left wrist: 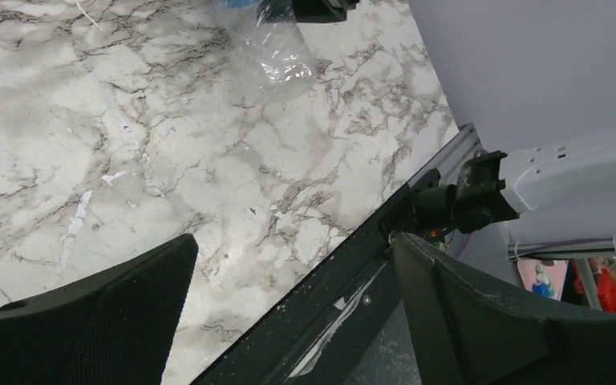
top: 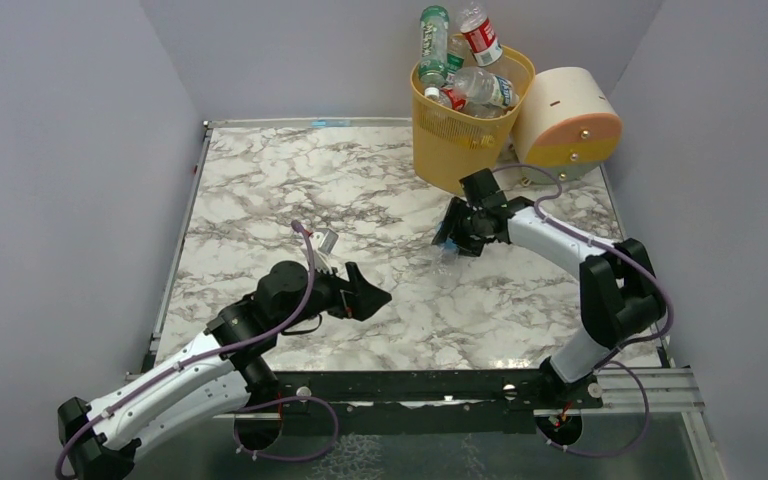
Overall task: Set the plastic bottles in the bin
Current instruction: Pick up the plastic bottle at the center of the board, then place the plastic bottle in the trash bin.
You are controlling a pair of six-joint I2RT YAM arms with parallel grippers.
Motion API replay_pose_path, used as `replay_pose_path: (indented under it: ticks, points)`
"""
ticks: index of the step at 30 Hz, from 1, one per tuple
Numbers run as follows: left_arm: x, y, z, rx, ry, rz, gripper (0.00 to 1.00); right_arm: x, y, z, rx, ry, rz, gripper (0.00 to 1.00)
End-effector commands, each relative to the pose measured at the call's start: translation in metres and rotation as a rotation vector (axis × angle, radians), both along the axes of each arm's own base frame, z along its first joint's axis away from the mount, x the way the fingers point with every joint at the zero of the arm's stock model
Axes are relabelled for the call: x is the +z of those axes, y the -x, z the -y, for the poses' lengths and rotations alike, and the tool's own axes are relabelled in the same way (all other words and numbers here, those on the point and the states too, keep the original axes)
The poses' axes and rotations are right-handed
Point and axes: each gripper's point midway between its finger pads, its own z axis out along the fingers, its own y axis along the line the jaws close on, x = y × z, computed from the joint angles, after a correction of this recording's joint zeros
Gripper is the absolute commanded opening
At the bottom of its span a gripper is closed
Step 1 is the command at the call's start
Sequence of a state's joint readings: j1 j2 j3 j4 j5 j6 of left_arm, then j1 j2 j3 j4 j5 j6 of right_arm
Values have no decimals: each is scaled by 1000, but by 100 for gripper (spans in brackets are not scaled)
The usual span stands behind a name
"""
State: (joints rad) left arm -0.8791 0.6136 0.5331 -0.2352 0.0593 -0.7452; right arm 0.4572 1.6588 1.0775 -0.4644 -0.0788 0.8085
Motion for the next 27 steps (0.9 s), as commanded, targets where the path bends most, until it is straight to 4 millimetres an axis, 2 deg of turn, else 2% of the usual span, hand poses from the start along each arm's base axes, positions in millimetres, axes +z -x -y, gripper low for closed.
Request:
replay_pose_path:
  ticks: [1, 4, 11, 15, 21, 27]
  points:
    - [19, -4, 5, -3, 25, 42, 99, 28, -3, 8, 14, 29, 90, 58]
    - [19, -5, 5, -4, 22, 44, 99, 59, -5, 12, 22, 33, 158, 58]
    - [19, -7, 10, -14, 21, 42, 99, 173, -16, 21, 32, 12, 417, 57]
    - [21, -7, 11, -19, 25, 45, 99, 223, -17, 21, 40, -12, 508, 57]
    - [22, -6, 10, -19, 28, 47, 99, 275, -27, 24, 38, -13, 618, 57]
    - [23, -6, 9, -19, 24, 45, 99, 340, -61, 39, -7, -21, 769, 57]
